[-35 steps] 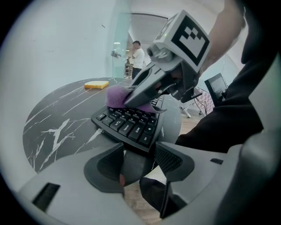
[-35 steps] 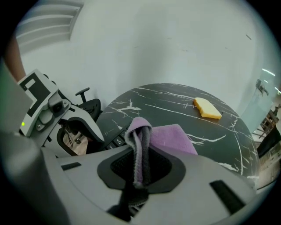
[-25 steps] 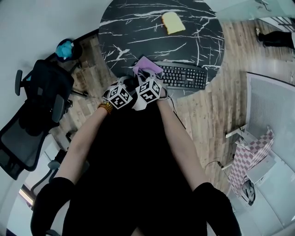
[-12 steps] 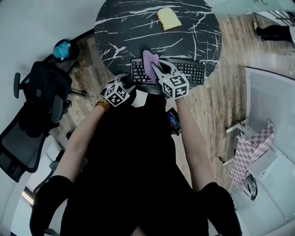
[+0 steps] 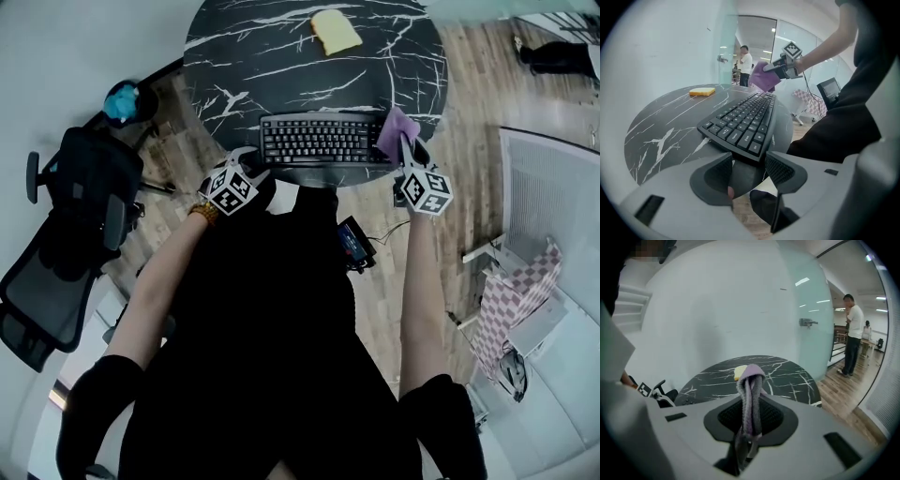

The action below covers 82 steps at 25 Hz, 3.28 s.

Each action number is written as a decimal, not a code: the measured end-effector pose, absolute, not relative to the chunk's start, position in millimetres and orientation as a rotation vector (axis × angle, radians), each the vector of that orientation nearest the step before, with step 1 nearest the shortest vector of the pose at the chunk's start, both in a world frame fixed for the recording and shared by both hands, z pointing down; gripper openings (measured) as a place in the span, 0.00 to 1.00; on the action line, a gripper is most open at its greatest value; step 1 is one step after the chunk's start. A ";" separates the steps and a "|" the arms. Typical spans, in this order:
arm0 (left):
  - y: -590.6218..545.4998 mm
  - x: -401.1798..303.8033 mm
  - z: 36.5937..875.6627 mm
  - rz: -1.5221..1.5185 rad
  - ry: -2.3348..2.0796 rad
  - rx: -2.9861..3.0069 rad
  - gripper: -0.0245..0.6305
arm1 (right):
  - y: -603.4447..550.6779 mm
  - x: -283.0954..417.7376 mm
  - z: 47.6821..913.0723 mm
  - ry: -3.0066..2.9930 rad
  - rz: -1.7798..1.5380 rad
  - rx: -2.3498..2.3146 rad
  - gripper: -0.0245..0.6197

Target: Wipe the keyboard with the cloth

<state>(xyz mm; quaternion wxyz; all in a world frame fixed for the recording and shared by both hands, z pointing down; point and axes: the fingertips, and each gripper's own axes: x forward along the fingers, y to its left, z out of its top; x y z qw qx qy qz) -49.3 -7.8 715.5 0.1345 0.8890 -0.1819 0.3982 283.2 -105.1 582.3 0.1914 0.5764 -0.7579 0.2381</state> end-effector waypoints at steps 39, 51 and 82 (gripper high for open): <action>-6.2 -49.8 720.7 1.248 -0.553 2.557 0.39 | -72.1 361.9 699.9 -1.724 0.838 1.631 0.15; -6.8 -49.2 719.6 1.236 -0.554 2.568 0.39 | -71.0 357.0 701.8 -1.617 0.840 1.699 0.15; -7.5 -48.8 718.0 1.184 -0.525 2.588 0.39 | -61.3 262.2 700.7 -1.691 0.799 1.628 0.15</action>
